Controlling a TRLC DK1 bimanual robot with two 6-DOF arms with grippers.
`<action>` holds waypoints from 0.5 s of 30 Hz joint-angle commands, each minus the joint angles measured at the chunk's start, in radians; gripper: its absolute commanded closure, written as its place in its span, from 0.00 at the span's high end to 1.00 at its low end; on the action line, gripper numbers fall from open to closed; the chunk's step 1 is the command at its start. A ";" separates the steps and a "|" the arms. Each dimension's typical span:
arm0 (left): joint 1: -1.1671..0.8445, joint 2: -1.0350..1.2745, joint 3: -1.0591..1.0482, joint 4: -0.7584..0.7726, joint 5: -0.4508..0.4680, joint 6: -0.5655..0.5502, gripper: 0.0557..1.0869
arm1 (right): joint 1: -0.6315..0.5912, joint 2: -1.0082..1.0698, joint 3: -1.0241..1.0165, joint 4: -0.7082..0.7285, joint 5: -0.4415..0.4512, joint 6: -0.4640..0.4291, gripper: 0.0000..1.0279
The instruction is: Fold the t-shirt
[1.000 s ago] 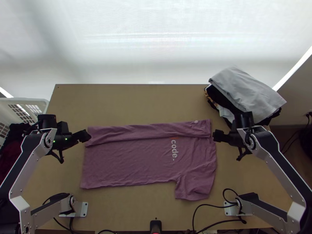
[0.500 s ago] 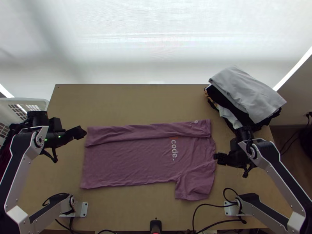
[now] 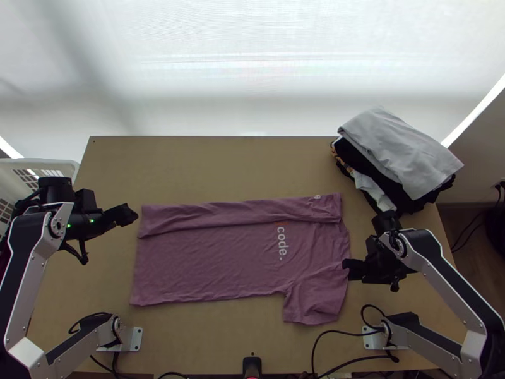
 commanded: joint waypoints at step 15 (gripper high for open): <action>-0.005 -0.002 0.048 -0.022 -0.005 0.008 0.95 | 0.088 0.056 -0.034 -0.034 -0.120 0.074 0.64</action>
